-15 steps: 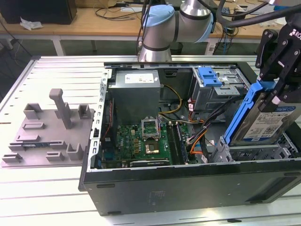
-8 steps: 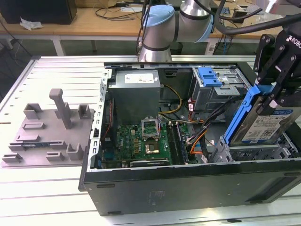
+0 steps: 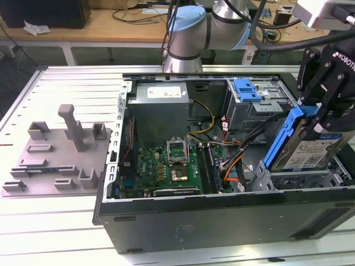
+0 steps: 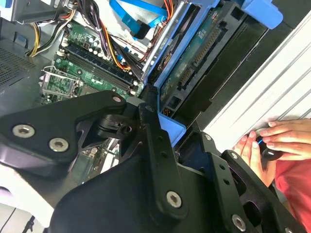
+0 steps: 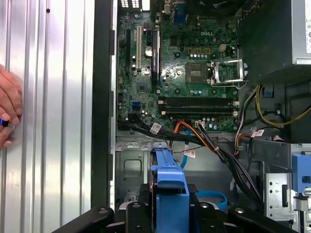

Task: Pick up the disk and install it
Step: 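Insert the disk into the insertion slot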

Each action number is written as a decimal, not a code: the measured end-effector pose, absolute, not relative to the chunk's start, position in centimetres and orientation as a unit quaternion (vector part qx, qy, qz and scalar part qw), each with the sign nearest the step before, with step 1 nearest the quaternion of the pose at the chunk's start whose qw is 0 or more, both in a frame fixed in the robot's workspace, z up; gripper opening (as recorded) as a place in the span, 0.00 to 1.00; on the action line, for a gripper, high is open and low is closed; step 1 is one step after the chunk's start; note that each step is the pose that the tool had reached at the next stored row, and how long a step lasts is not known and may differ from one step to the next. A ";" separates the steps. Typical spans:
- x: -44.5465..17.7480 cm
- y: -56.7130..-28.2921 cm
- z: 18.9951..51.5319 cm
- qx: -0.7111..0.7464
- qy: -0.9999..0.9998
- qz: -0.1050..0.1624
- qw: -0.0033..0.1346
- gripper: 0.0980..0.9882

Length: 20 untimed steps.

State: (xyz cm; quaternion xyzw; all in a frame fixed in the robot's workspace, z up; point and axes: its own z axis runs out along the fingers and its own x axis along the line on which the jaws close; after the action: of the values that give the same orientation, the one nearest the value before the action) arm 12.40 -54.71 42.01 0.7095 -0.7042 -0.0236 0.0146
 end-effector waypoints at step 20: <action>12.4 -54.7 39.8 0.709 -0.704 -0.024 0.015 0.30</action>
State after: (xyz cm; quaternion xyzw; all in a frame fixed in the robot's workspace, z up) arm 12.41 -54.72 39.83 0.7095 -0.7042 -0.0236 0.0147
